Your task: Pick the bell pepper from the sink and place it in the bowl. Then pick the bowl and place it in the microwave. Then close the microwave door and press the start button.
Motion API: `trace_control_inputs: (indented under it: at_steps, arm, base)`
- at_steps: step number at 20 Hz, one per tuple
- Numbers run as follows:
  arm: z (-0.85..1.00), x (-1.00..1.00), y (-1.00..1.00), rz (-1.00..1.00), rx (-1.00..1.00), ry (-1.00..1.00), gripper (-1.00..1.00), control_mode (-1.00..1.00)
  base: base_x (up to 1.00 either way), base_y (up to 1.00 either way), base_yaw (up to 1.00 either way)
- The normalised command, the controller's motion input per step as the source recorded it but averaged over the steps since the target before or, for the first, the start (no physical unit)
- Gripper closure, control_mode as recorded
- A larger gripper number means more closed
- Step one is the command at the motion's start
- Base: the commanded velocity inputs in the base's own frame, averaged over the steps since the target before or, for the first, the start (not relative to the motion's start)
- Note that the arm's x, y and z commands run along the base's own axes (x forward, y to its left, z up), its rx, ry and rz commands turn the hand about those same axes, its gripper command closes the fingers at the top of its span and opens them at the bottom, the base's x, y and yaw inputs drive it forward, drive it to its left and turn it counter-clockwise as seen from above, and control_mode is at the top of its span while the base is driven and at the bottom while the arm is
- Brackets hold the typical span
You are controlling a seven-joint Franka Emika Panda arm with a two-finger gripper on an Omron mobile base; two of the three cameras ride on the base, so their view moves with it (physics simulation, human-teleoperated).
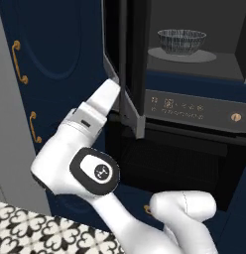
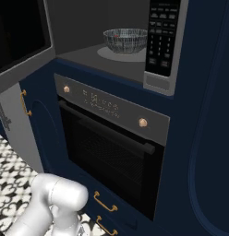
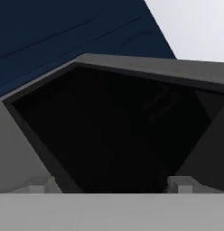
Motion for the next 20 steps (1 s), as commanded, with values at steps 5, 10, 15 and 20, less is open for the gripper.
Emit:
trace_control_inputs:
  at_steps: [5,10,15,20]
  arm:
    - [0.45,-0.01,-0.98,-0.01,0.15,0.00,-1.00,-1.00]
    - [0.24,0.19,-0.78,0.00,0.15,-0.02,-1.00,-1.00]
    - [0.00,0.47,-0.69,0.00,0.18,-0.14,-1.00,-1.00]
    - [0.00,0.51,-0.68,0.04,0.24,-0.12,-1.00,-1.00]
  base:
    - [0.00,0.00,0.00]
    - [0.00,0.00,0.00]
    - [0.00,0.00,0.00]
    - [0.00,0.00,0.00]
